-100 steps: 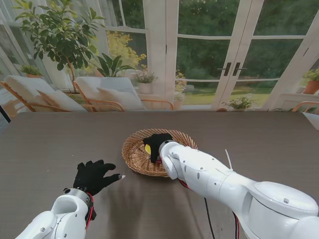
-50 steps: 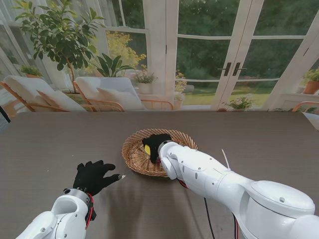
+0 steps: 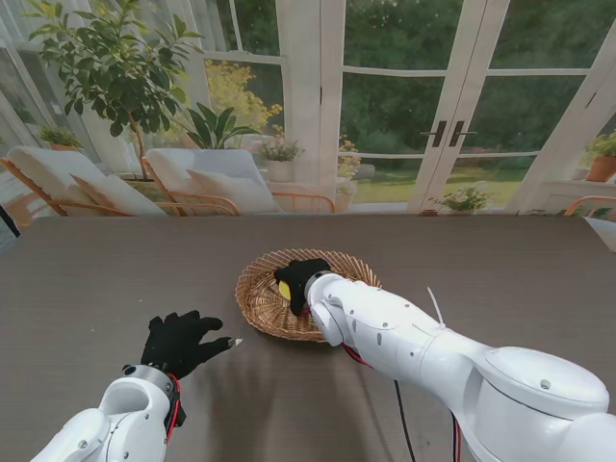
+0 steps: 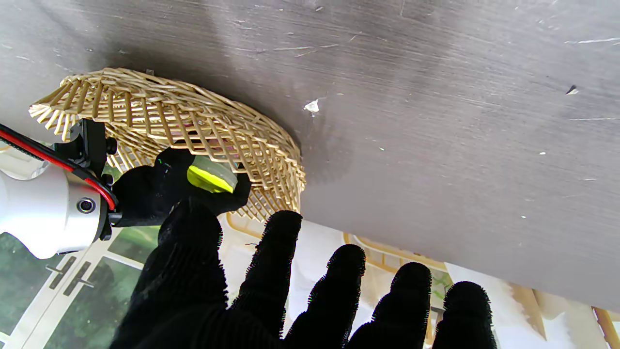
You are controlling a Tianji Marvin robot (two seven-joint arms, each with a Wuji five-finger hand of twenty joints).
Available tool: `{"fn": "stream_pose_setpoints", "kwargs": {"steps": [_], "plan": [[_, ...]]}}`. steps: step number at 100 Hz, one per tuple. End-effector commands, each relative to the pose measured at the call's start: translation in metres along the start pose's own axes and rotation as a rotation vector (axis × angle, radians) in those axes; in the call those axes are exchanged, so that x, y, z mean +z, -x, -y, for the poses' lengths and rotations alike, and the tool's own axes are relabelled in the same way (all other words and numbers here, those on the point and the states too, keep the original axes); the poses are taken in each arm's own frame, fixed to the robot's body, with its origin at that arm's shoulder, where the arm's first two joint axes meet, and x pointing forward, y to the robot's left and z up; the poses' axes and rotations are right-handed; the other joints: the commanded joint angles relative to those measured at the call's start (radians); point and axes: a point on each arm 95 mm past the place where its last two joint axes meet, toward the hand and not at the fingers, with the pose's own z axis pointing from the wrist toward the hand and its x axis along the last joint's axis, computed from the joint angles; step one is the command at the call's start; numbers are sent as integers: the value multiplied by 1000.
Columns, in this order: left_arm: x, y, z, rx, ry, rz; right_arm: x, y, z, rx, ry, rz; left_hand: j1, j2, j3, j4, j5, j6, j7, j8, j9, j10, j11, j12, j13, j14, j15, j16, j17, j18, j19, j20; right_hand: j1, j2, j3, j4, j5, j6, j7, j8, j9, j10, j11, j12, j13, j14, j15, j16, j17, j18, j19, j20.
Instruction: Stack culture dishes into a storage basket
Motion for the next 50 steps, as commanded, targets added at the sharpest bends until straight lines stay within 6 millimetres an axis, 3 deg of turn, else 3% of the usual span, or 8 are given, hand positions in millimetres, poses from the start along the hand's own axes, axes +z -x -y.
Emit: {"fn": "stream_pose_setpoints", "kwargs": {"steps": [1, 50], "plan": [[-1, 0, -3, -6, 26, 5, -1, -4, 4, -8, -17, -15, 35, 67, -4, 36, 21, 5, 1, 2, 9, 13, -2, 8, 31, 14, -2, 4, -3, -9, 0, 11, 32, 32, 136, 48, -38, 22, -16, -24, -18, 4, -7, -15, -16, -107, -35, -28, -134, 28, -38, 21], [0, 1, -4, -10, 30, 8, -2, -6, 4, -12, -18, -28, 35, 67, -4, 36, 22, 6, 1, 2, 10, 13, -2, 8, 32, 13, -1, 4, -3, -8, 0, 11, -16, 14, 105, 30, -55, 8, -76, -63, -40, -4, -90, -96, -72, -36, -212, -116, -206, 84, -147, -44]]}}
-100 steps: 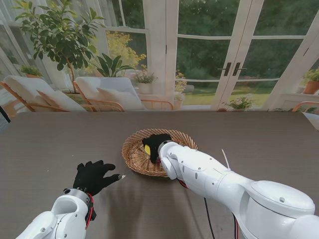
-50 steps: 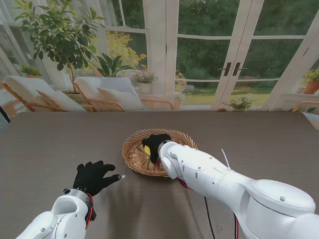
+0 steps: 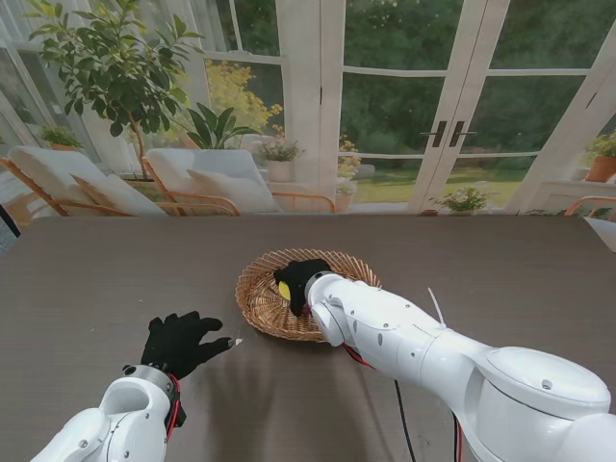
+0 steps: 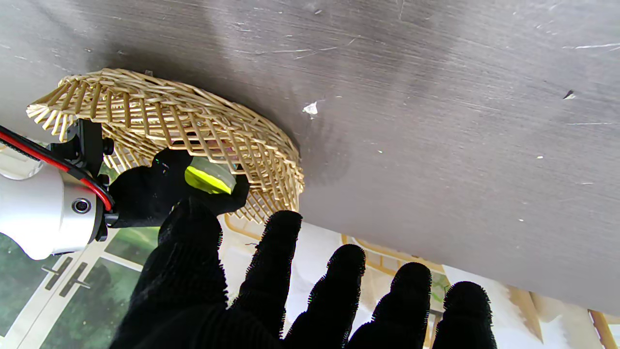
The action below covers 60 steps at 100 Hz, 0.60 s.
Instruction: Stack culture dishes into a storage basket
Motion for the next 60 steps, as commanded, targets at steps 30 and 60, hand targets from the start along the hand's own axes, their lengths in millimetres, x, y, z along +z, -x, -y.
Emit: {"fn": "stream_pose_setpoints", "kwargs": {"steps": [30, 60], "plan": [[0, 0, -3, -8, 27, 5, -1, -6, 4, 9, -24, -25, 35, 67, -3, 36, 23, 7, 1, 2, 10, 12, -2, 8, 31, 14, -2, 4, -2, -8, 0, 11, -54, -6, 71, 21, -81, -35, -118, -71, -67, -16, -68, -62, -69, 4, -87, -48, -215, 92, -52, -56], [0, 0, -3, -6, 27, 6, -3, -7, 5, 12, -21, -30, 34, 67, -4, 35, 23, 6, 1, 2, 10, 13, -1, 8, 32, 14, -1, 4, -2, -8, 0, 11, -87, 10, 40, 11, -93, -34, -143, -78, -79, -17, -97, -78, -77, 6, -104, -60, -220, 96, -60, -59]]}}
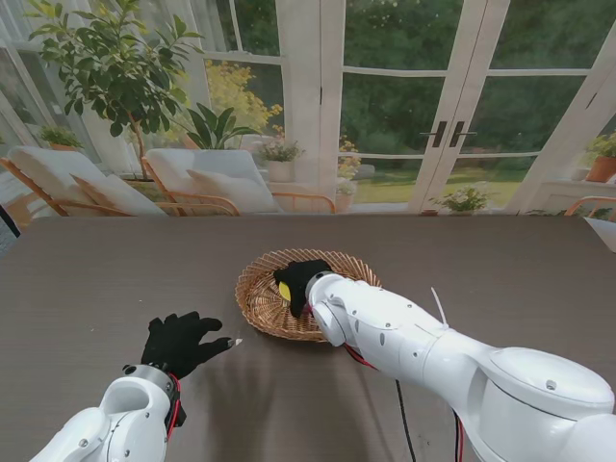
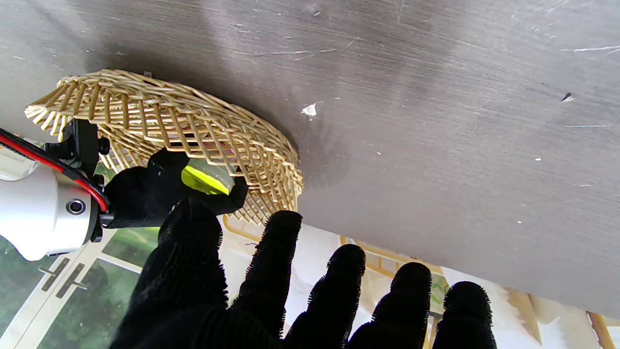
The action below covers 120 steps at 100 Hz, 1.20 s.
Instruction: Stack culture dishes into a storage basket
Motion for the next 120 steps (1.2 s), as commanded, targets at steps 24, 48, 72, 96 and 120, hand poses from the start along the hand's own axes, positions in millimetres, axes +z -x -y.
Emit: {"fn": "stream_pose_setpoints", "kwargs": {"steps": [24, 48, 72, 96, 120], "plan": [[-1, 0, -3, -4, 23, 1, -4, -11, 6, 9, 0, -27, 34, 67, -4, 35, 22, 7, 1, 2, 8, 14, -2, 8, 31, 14, -2, 4, -3, -8, 0, 11, -53, 41, 26, 12, -63, -29, -144, -83, -48, -16, -25, -22, -58, 0, -71, -50, -220, 55, -23, -35], [-2, 0, -3, -3, 20, 1, -10, -12, 3, 14, 18, -24, 34, 67, -3, 36, 23, 9, 1, 2, 9, 13, -2, 8, 31, 14, -2, 4, -2, -8, 0, 11, -54, 60, 15, 16, -55, -24, -145, -83, -41, -14, -24, -22, -56, -1, -69, -50, -222, 52, -23, -34], [-3, 0, -4, -5, 25, 0, -13, -12, 1, 12, 25, -23, 34, 67, -4, 36, 21, 9, 0, 2, 9, 14, -2, 8, 31, 17, -2, 4, -2, -7, 0, 11, -62, 65, 9, 16, -61, -14, -153, -88, -45, -8, -28, -23, -60, -3, -70, -51, -225, 52, -25, -34], [-3, 1, -4, -7, 28, 3, -13, -10, 4, 5, 18, -17, 34, 67, -3, 36, 23, 10, 1, 2, 10, 14, -2, 8, 33, 16, -1, 4, -1, -7, 1, 11, -64, 75, 8, 17, -65, 0, -163, -100, -48, -6, -28, -23, -64, -16, -71, -52, -237, 41, -32, -34], [-2, 1, -4, -8, 33, 2, -11, -10, 7, 12, 24, -16, 35, 67, -3, 36, 23, 11, 1, 2, 10, 13, -2, 8, 35, 15, -1, 5, 0, -7, 1, 11, -66, 80, 8, 18, -69, 8, -158, -108, -47, -5, -26, -22, -63, -21, -65, -50, -241, 27, -32, -30]]}}
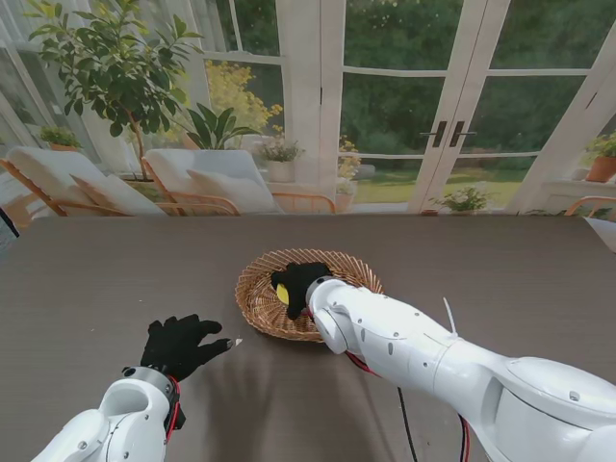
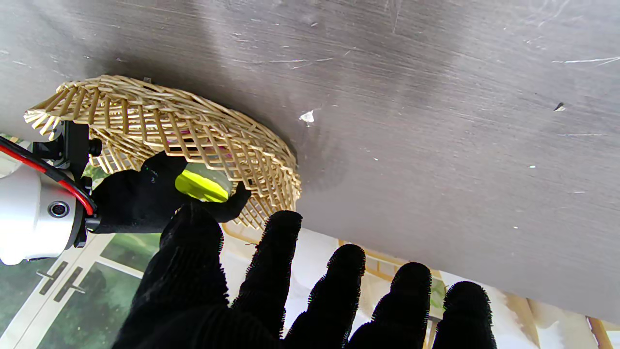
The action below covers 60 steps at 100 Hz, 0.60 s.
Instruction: Stack culture dishes into a storage basket
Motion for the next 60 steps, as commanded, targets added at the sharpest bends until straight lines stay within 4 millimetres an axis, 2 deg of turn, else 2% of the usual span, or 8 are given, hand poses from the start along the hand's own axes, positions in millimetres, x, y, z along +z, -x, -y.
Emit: {"fn": "stream_pose_setpoints", "kwargs": {"steps": [1, 60], "plan": [[-1, -1, -2, -6, 23, -1, 0, -4, 5, 1, -16, -8, 35, 38, -4, 35, 24, 11, 1, 2, 11, 13, -1, 8, 34, 15, -1, 5, 0, -7, 1, 11, -43, 15, 9, 18, -47, 10, -1, -13, -47, -4, -13, -11, -22, -4, -1, -9, -241, 26, -20, -12], [0, 0, -3, -6, 27, -2, 2, -3, 5, 21, -15, -2, 35, 39, -4, 35, 24, 8, 1, 2, 10, 13, -2, 8, 33, 15, -1, 4, 1, -6, 1, 11, -52, -14, 6, 10, -97, -9, -42, -49, -95, -27, -19, -15, -55, 12, -16, -14, -258, 43, -31, -7]]}}
